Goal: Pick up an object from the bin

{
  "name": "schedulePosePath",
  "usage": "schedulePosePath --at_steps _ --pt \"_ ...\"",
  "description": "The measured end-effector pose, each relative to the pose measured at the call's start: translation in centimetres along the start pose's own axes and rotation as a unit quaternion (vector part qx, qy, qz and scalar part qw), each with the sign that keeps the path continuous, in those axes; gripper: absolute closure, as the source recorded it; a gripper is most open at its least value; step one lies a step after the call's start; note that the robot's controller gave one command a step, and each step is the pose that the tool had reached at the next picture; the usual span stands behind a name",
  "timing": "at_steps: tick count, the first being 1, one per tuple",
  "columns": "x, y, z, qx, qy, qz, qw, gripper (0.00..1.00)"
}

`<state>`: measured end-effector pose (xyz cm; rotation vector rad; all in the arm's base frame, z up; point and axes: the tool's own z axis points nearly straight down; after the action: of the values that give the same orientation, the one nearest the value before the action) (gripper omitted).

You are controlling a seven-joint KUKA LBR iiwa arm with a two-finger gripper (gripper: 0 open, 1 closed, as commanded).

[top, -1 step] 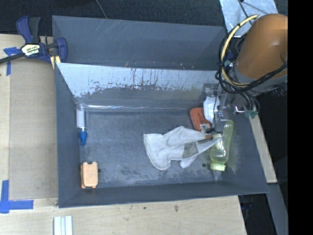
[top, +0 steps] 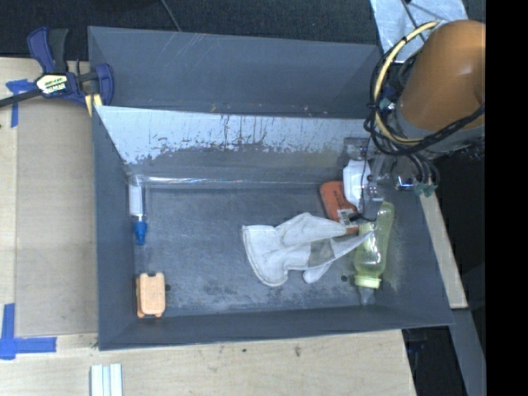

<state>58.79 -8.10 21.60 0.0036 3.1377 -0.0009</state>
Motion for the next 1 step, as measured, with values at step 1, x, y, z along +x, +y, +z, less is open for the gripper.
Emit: schedulePosePath --at_steps 1 --pt "-0.11 0.53 3.89 0.001 -0.0035 -0.028 0.9996 0.00"
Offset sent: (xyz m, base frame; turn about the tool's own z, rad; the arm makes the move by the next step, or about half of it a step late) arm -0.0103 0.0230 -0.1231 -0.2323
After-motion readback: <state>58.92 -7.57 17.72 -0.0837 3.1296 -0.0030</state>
